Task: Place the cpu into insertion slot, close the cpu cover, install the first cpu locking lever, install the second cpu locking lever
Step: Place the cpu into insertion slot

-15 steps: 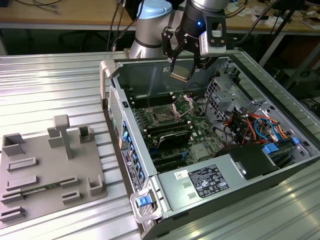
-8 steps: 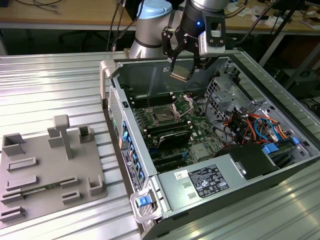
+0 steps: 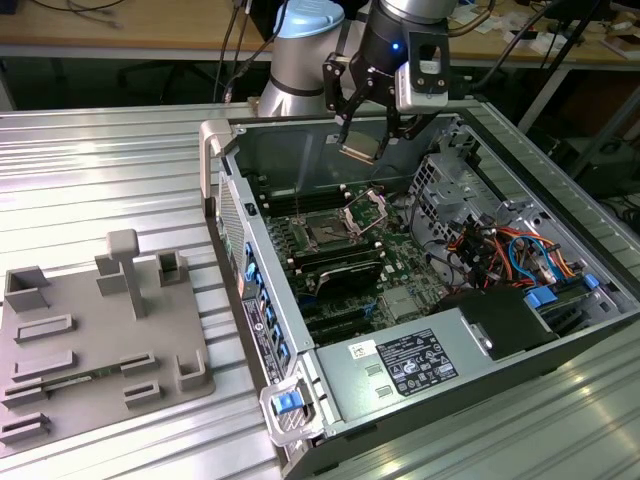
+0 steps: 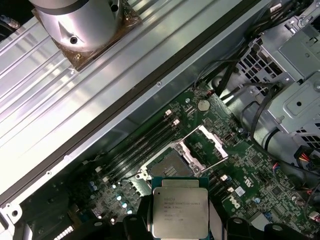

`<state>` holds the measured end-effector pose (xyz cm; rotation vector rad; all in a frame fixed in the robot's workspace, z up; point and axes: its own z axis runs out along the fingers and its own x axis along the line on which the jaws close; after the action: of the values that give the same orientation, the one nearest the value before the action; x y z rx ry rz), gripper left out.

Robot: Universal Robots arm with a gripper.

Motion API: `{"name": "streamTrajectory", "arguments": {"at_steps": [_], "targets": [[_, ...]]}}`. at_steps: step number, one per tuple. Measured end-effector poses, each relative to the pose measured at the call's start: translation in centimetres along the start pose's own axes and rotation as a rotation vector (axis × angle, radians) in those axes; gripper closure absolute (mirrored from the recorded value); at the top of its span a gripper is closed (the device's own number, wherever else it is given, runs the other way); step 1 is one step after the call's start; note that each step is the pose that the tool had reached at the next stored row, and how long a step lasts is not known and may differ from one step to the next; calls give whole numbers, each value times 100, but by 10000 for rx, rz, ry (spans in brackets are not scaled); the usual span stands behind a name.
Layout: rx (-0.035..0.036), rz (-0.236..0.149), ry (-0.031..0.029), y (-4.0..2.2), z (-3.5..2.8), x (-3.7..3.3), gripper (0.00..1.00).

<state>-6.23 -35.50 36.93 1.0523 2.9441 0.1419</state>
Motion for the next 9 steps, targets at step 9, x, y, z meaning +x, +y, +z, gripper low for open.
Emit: {"name": "streamTrajectory", "arguments": {"at_steps": [9], "targets": [[-4,251,-23,-6,-1,7,45]]}}
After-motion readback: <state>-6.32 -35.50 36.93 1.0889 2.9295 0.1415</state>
